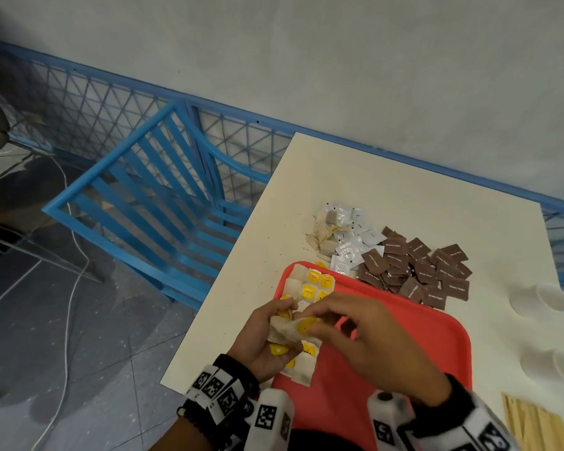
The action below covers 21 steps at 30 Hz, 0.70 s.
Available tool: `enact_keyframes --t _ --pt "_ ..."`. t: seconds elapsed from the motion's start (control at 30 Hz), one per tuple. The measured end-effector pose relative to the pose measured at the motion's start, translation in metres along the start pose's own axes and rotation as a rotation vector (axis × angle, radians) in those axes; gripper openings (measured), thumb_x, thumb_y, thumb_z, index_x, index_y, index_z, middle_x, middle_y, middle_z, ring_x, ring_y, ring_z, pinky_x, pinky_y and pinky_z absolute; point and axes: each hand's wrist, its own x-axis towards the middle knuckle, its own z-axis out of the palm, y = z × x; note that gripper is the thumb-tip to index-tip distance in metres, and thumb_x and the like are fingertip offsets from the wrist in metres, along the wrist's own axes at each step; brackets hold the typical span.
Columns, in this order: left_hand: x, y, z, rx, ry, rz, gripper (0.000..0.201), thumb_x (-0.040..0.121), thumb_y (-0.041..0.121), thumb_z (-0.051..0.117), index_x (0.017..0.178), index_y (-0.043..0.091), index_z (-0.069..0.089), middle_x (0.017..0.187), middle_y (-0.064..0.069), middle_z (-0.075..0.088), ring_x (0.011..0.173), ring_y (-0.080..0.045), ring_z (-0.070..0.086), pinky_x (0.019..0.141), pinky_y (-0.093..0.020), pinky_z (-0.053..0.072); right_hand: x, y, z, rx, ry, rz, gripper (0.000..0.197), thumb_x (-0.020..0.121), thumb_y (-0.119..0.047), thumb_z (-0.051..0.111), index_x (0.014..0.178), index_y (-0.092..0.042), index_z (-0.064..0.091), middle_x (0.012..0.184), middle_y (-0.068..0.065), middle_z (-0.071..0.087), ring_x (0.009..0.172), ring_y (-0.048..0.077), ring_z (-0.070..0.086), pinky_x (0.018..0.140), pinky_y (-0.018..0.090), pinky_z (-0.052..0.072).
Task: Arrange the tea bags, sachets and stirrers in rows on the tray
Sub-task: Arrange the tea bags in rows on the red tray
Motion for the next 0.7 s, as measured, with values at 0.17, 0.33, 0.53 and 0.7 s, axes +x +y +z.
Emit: enact_keyframes --t 0.17,0.33,0.53,0.7 --pt "-0.001 0.011 0.013 0.160 0.007 0.121 0.019 0.086 0.030 0.066 0.093 0.012 0.063 0.066 0.001 0.045 0.040 -0.006 0.037 0.031 -0.016 0.025 0.002 0.016 -0.025 -0.181 0.130 0.024 0.018 0.092 -0.018 0.066 0.108 -0.025 0.071 0.083 -0.016 0.065 0.077 0.008 0.062 0.067 0.022 0.048" --pt "-0.012 0.031 0.035 0.651 -0.004 0.408 0.039 0.084 0.033 0.068 0.119 0.018 0.066 0.059 0.001 0.036 0.042 -0.009 0.030 0.040 -0.018 0.019 0.012 0.028 -0.031 -0.458 0.004 0.078 0.021 0.090 -0.023 0.068 0.109 -0.027 0.060 0.088 -0.011 0.067 0.074 0.004 0.057 0.071 0.028 0.049" --pt "-0.018 0.022 0.046 1.157 -0.047 0.452 0.019 0.087 0.029 0.072 0.101 0.016 0.071 0.053 0.014 0.045 0.046 -0.005 0.035 0.045 -0.018 0.030 0.022 0.029 -0.033 -0.397 -0.037 0.103 0.024 0.085 -0.023 0.071 0.100 -0.033 0.054 0.080 -0.016 0.066 0.071 0.006 0.059 0.070 0.036 0.051" --pt "-0.013 0.019 0.028 1.236 -0.017 0.552 0.041 0.087 0.017 0.076 0.061 0.011 0.044 0.059 0.004 0.032 0.054 -0.009 0.028 0.052 -0.022 0.028 0.026 0.029 -0.025 -0.257 0.019 0.102 0.021 0.084 -0.030 0.076 0.103 -0.028 0.068 0.074 -0.014 0.064 0.070 0.008 0.061 0.065 0.016 0.046"
